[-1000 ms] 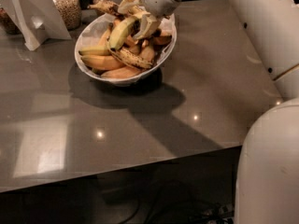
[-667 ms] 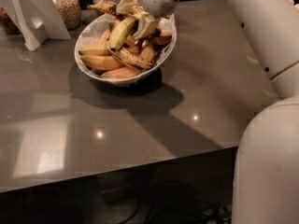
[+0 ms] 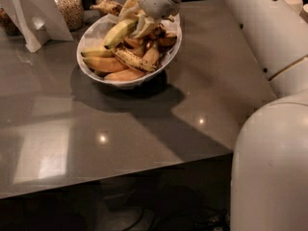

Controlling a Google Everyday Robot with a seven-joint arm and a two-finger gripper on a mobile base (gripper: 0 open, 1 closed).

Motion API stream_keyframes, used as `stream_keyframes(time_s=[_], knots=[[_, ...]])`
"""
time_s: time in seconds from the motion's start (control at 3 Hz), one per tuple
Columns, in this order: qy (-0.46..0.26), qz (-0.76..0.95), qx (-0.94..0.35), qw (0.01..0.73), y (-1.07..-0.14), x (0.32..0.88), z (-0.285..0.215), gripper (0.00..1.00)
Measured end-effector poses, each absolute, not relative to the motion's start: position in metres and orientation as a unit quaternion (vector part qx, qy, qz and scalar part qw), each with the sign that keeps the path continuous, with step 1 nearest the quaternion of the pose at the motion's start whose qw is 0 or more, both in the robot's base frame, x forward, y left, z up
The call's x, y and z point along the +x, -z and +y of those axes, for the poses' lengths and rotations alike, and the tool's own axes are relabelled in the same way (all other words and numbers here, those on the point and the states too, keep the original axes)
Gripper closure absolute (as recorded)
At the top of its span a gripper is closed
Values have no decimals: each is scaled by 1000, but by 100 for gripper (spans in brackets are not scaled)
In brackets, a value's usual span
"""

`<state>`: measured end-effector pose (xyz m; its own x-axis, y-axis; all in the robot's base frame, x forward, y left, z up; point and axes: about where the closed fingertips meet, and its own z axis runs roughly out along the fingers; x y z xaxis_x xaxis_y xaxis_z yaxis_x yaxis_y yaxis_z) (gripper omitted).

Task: Pick banana from white bowl

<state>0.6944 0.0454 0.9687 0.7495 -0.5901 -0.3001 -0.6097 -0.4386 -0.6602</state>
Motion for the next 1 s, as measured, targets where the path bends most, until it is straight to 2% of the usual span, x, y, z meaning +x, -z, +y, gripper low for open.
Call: stream_keyframes(time_s=[0.33,0.67,1.0], knots=[[-17,350,-851,392,-967,694,48,90],[-8,341,-862,374,-973,689,50,100],[7,332,-875,353,-982,685,50,100]])
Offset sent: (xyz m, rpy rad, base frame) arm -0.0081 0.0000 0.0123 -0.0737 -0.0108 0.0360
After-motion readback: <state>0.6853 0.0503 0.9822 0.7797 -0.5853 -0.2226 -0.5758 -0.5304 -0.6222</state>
